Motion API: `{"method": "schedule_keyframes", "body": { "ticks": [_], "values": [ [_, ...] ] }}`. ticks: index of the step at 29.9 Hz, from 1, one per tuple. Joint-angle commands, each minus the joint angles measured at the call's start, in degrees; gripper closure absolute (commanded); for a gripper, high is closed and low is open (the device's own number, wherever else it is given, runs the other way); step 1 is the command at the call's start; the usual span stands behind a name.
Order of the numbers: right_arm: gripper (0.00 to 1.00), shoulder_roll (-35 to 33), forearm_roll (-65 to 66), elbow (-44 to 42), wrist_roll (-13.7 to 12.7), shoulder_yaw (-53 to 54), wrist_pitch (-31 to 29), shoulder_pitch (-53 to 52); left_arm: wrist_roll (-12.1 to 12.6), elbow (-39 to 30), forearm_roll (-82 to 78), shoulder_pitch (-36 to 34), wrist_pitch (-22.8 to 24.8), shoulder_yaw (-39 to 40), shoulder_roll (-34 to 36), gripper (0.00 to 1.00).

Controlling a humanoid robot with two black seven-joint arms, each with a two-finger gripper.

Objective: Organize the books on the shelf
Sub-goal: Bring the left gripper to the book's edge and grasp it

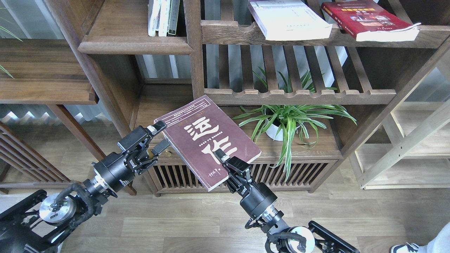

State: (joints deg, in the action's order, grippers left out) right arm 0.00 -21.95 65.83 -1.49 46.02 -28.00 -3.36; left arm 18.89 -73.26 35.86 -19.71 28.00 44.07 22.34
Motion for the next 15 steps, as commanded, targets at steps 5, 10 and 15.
{"method": "schedule_keyframes", "body": {
  "ticks": [5,10,15],
  "values": [
    [0.97,0.0,0.24,0.0,-0.01,-0.67,0.0,-0.07,0.09,-0.22,-0.08,0.12,0.0,-1.71,-0.01,0.02],
    [0.97,0.0,0.24,0.0,-0.01,-0.5,0.0,-0.33,0.09,-0.31,-0.17,0.47,0.0,-1.89,0.08,0.02],
    [0.97,0.0,0.07,-0.26,0.08,0.12,0.0,-0.33,0.09,-0.66,-0.08,1.43,0.0,-1.71,3.76,0.02]
  ]
}}
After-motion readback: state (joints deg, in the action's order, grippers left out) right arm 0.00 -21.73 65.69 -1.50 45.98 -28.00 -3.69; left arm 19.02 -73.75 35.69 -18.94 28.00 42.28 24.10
